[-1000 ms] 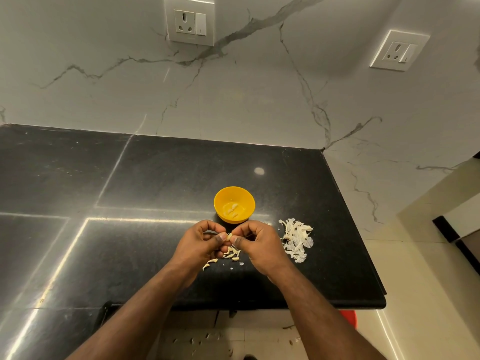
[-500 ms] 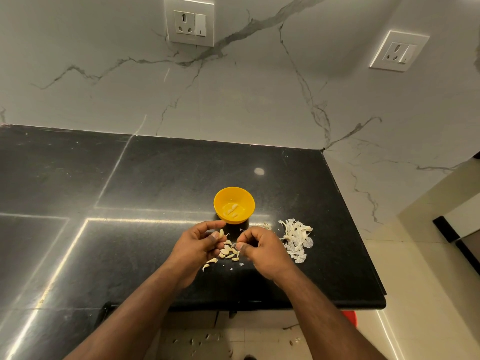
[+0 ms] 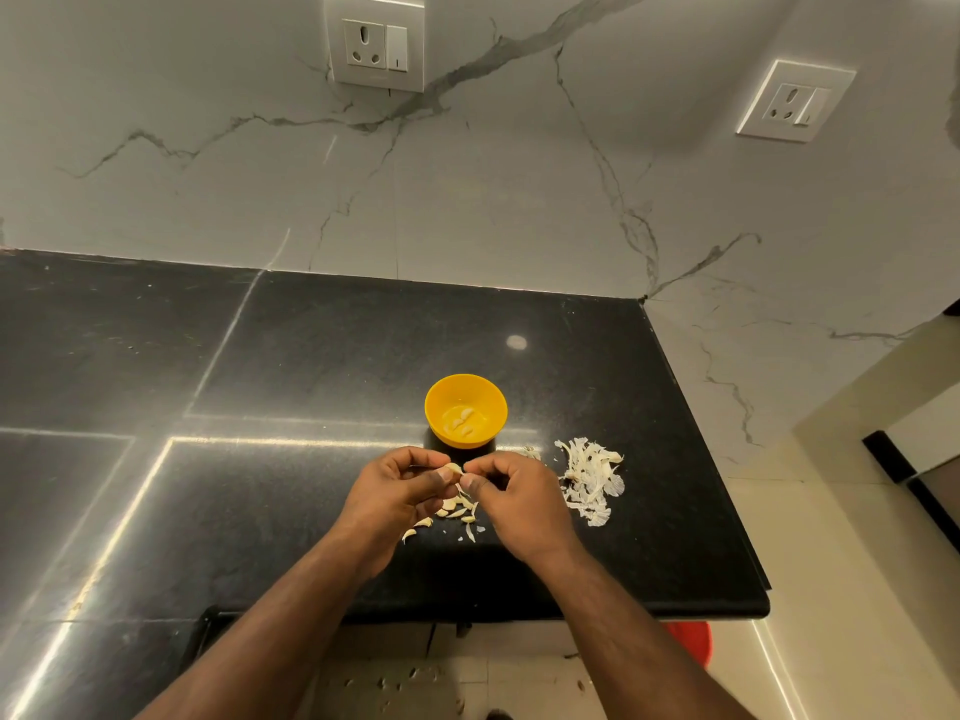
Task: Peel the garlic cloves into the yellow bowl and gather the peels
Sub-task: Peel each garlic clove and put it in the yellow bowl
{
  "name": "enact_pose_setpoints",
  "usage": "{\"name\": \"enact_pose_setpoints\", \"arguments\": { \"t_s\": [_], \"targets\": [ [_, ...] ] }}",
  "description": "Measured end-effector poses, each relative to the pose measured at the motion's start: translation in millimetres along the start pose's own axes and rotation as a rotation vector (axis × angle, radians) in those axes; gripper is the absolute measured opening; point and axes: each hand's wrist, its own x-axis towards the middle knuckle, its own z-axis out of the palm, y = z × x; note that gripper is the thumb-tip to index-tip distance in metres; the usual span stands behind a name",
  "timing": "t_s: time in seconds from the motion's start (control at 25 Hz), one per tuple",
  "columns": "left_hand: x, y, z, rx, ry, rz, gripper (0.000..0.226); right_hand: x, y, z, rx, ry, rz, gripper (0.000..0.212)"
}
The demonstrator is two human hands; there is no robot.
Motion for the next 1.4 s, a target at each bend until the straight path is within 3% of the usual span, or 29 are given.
{"name": "enact_pose_setpoints", "arguments": {
  "t_s": [0.32, 0.68, 0.84, 1.12, 1.4],
  "targets": [
    [-3, 2, -1, 0.035, 0.019, 0.029, 0.017, -1, -3, 7, 0.029, 0.025, -0.041, 0.008],
    [-3, 4, -5, -0.058, -0.049, -0.032, 0.018, 5, -2, -2, 0.369, -0.138, 0.115, 0.009],
    [-4, 5, -4, -0.056, -0.075, -0.068, 0.018, 6, 0, -1, 0.321, -0.037, 0.13, 0.011],
    [-8, 9, 0, -0.2, -0.078, -0.121, 0.024, 3, -2, -1, 0.218, -0.072, 0.07, 0.006],
    [-6, 6, -3, -0.13, -0.043, -0.123, 0.028, 7, 6, -7, 0.217, -0.006, 0.124, 0.007]
  ]
}}
